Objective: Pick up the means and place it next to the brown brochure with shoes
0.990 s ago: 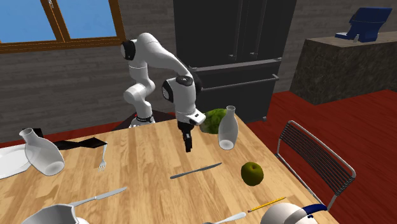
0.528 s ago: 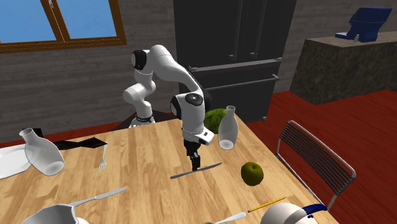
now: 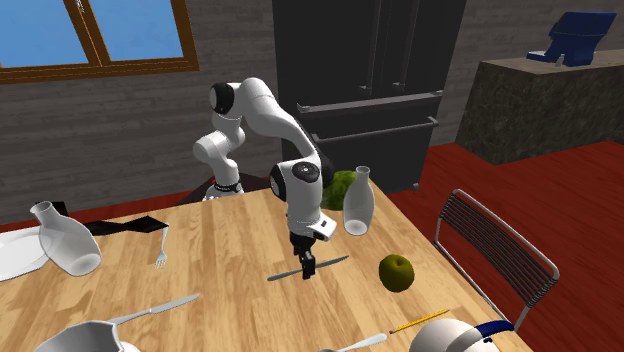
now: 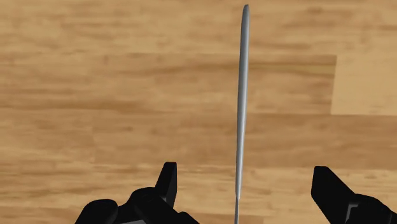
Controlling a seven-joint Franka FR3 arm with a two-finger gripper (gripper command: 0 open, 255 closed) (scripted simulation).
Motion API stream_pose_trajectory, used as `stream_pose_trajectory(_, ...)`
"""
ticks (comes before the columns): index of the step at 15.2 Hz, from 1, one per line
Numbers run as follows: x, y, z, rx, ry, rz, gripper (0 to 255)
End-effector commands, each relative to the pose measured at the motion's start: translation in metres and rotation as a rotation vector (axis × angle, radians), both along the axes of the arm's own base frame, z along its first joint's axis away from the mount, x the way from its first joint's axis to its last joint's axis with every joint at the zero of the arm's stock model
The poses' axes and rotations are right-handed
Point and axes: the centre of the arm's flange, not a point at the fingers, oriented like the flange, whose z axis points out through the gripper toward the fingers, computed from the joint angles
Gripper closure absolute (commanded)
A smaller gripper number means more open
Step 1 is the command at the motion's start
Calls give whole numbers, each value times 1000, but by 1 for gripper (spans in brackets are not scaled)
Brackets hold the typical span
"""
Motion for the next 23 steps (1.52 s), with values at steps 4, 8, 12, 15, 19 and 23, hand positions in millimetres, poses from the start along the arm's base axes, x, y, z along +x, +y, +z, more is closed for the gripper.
stream_pose_trajectory(4, 0, -1, -3, 0, -1, 0, 0)
stream_pose_trajectory(8, 0, -1, -3, 0, -1, 0, 255)
stream_pose_trajectory(12, 0, -1, -3, 0, -1, 0, 255)
stream_pose_trajectory(15, 0, -1, -3, 0, -1, 0, 255)
stream_pose_trajectory(19, 0, -1, 7, 0, -1, 0, 255)
stream_pose_trajectory(23, 0, -1, 29, 0, -1, 0, 255)
